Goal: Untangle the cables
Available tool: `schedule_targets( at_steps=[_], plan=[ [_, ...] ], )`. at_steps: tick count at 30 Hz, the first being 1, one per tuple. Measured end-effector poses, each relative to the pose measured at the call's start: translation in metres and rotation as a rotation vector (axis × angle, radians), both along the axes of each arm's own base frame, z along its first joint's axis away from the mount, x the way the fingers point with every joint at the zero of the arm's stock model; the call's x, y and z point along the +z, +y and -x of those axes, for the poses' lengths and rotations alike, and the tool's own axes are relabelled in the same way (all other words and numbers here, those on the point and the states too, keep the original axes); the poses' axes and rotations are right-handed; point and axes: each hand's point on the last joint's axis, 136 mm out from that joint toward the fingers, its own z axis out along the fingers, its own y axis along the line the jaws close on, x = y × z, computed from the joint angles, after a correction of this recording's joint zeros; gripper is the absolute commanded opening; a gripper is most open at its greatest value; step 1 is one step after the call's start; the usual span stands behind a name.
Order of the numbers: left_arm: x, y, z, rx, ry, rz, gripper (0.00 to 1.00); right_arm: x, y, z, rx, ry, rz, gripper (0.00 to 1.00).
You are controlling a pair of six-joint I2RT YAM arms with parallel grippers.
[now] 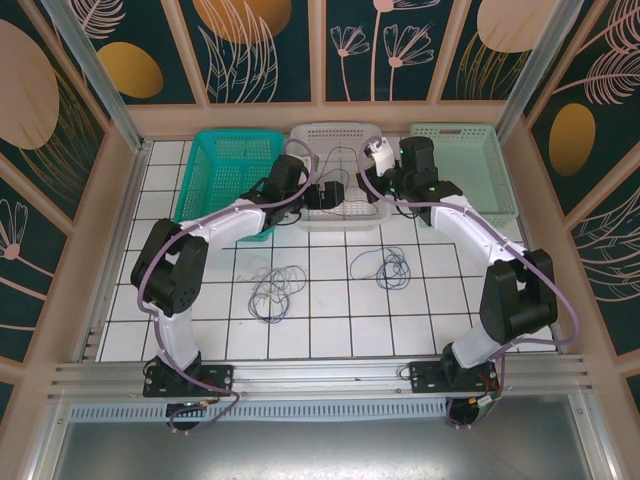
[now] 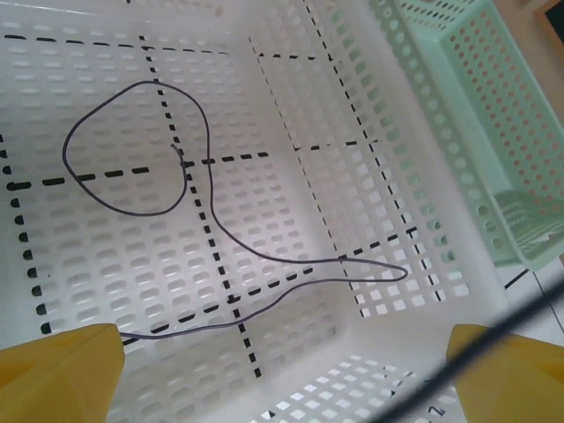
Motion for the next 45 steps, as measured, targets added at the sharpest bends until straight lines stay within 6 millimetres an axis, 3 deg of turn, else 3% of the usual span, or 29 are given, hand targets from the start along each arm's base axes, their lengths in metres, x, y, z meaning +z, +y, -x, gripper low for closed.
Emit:
schedule_targets(
  at_steps=[9, 13, 14, 19, 20, 21, 23, 26, 32, 35, 40, 42, 45],
  plan=[
    [0.014, 0.005, 0.017, -0.034, -0.026, 0.009, 0.99, -0.049, 0.005, -0.015, -0.011, 0.177, 0.04, 0.0],
    [0.026, 0.015, 0.016, 0.01, -0.065, -0.007, 0.98, -0.061, 0.002, -0.017, -0.039, 0.223, 0.048, 0.0],
    [0.029, 0.019, 0.015, 0.026, -0.077, -0.013, 0.98, -0.061, 0.001, -0.017, -0.047, 0.231, 0.047, 0.08],
    [0.048, 0.038, 0.017, 0.107, -0.138, -0.03, 0.99, -0.053, -0.009, -0.026, -0.097, 0.241, 0.024, 0.2],
    [0.05, 0.041, 0.017, 0.117, -0.146, -0.031, 0.99, -0.051, -0.01, -0.028, -0.109, 0.241, 0.018, 0.25],
    [0.053, 0.043, 0.018, 0.126, -0.157, -0.029, 0.98, -0.049, -0.011, -0.03, -0.116, 0.239, 0.014, 0.38],
    [0.056, 0.046, 0.019, 0.133, -0.174, -0.021, 0.98, -0.047, -0.013, -0.032, -0.133, 0.245, 0.003, 0.42],
    [0.058, 0.047, 0.026, 0.123, -0.192, 0.0, 0.98, -0.043, -0.014, -0.034, -0.15, 0.251, -0.009, 0.61],
    [0.059, 0.049, 0.036, 0.103, -0.205, 0.028, 0.99, -0.029, -0.02, -0.036, -0.191, 0.238, -0.031, 0.63],
    [0.063, 0.052, 0.041, 0.103, -0.215, 0.036, 0.99, -0.021, -0.033, -0.024, -0.251, 0.221, -0.036, 0.64],
    [0.059, 0.055, 0.066, 0.062, -0.234, 0.062, 0.99, -0.021, -0.064, 0.017, -0.378, 0.233, -0.052, 0.65],
    [0.049, 0.045, 0.082, 0.003, -0.237, 0.042, 0.99, -0.032, -0.077, 0.032, -0.429, 0.264, -0.064, 0.65],
    [0.038, 0.011, 0.114, -0.164, -0.265, -0.006, 0.95, -0.061, -0.103, 0.053, -0.521, 0.333, -0.084, 0.64]
  ],
)
